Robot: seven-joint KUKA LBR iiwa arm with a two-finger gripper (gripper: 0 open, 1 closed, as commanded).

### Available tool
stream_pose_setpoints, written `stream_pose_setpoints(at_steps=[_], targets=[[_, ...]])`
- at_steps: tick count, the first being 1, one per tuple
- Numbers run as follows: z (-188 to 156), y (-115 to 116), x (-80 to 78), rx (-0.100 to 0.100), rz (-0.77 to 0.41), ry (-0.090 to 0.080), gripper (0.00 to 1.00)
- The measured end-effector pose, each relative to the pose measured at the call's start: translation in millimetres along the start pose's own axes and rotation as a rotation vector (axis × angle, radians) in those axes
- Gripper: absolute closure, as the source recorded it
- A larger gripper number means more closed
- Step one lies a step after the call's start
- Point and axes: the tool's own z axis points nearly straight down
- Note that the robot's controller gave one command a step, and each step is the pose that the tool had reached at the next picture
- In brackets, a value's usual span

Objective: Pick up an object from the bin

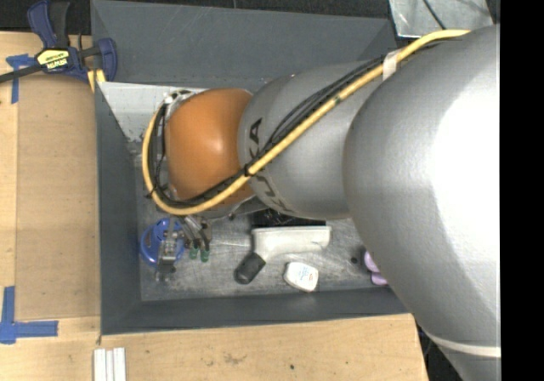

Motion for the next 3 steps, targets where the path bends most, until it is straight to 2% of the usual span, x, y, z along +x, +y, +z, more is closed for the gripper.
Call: stream_pose_setpoints(at_steps=[1,2,3], targets=[[13.5,-1.1,4.5,-0.001,0.115,-0.001,0.0],[54.9,-8.1,17.1,-0.005,0.046,-0.009,0.0],[52.1,-1.6,19.8,-0.007,0.268,-0.009,1.0]])
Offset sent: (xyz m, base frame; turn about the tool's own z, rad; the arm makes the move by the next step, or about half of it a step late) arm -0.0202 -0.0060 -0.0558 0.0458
